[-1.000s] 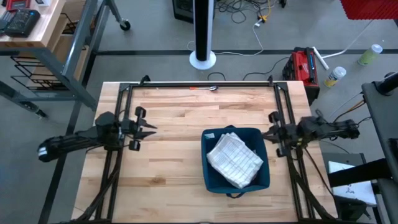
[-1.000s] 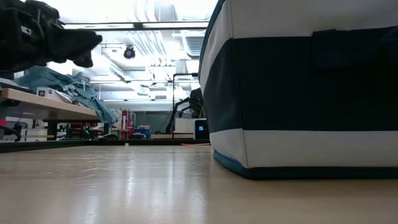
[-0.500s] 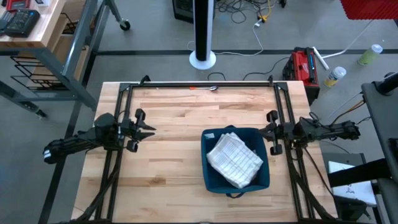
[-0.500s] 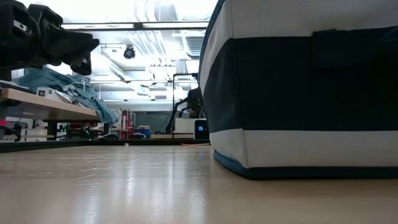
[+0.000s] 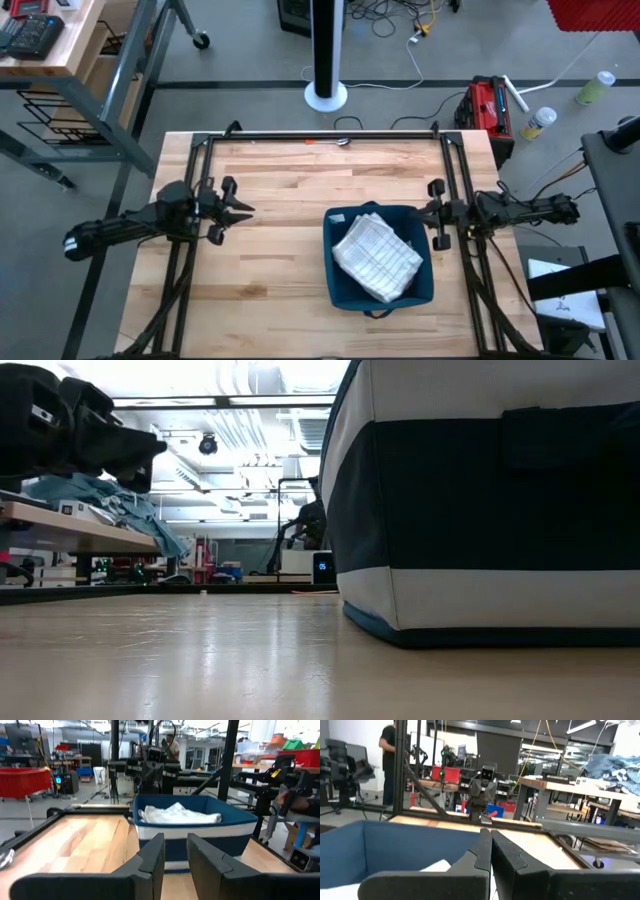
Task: Fold towel
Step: Return to Home Position
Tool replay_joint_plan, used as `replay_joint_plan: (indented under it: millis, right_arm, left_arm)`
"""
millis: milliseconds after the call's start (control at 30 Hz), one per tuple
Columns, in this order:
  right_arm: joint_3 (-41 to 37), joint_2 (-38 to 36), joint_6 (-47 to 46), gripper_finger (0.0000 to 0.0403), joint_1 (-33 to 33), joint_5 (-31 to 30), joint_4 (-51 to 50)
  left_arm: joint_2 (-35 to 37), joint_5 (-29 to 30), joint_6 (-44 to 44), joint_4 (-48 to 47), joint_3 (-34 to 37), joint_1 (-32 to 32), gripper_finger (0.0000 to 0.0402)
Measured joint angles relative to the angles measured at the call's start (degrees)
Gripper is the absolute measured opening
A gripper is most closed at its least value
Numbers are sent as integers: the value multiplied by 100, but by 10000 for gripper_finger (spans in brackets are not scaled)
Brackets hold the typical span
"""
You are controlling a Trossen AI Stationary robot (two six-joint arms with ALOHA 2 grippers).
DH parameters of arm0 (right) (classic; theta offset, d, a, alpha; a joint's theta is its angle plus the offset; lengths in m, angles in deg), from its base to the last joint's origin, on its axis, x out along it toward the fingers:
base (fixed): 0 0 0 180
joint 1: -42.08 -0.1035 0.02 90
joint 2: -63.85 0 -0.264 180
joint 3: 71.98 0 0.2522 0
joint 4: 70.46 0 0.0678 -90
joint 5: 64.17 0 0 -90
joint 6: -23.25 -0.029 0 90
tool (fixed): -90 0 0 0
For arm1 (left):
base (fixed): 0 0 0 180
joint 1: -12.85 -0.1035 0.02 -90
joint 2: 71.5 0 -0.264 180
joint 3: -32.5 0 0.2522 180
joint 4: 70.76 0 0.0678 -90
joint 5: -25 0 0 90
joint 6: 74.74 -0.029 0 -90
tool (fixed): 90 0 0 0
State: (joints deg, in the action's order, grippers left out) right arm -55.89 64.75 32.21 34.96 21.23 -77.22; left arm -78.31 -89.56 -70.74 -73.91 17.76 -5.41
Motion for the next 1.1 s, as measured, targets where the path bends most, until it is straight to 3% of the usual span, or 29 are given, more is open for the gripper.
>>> replay_joint_plan:
  millis: [1100]
  right_arm:
    - [2,0,3,0,0,0,-227]
  left_arm:
    - [-1725,0,-3,-2,-7,0,75]
